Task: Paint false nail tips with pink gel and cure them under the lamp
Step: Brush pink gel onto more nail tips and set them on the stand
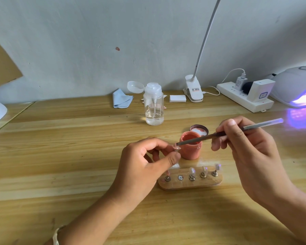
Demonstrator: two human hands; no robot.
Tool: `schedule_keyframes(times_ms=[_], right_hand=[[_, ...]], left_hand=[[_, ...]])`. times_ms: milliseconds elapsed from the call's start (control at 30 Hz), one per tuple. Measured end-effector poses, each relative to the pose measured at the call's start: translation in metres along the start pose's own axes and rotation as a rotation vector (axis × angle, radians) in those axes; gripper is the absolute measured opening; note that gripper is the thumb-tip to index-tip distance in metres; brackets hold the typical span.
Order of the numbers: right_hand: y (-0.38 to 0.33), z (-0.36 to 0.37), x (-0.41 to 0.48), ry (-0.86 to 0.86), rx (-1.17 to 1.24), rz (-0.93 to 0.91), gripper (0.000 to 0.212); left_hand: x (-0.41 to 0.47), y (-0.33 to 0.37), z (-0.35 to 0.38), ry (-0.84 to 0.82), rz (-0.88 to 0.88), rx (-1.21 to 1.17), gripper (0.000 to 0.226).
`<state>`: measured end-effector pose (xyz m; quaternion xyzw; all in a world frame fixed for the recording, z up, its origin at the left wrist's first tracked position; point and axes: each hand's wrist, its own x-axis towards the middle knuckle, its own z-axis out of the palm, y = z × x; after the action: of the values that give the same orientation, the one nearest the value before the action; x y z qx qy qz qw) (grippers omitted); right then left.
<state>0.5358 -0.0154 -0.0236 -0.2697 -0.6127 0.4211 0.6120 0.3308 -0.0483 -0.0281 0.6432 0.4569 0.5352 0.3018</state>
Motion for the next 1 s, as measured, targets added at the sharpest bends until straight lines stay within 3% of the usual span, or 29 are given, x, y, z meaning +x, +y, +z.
schedule_keyframes(times_ms=[333,600,800,1000], right_hand=[[0.0007,-0.0025,0.0024,0.089,-0.021,0.026,0.026],[0.0014,0.0017,0.0003,0.001,-0.032,0.018,0.024],[0.0016,-0.0027,0.0033,0.120,-0.029,0.052,0.026],[0.0002,0.0025,-0.0008,0.001,-0.031,0.026,0.027]], left_hand=[[-0.0005,0.0012,-0.0008,-0.019,-0.014,-0.002,0.009],[-0.0007,0.0010,-0.0003,-0.014,-0.021,-0.015,0.008],[-0.0014,-0.0003,-0.0014,-0.023,-0.017,-0.016,0.007],[-0.0011,-0.0006,-0.0012,-0.014,-0.032,-0.014,0.009]])
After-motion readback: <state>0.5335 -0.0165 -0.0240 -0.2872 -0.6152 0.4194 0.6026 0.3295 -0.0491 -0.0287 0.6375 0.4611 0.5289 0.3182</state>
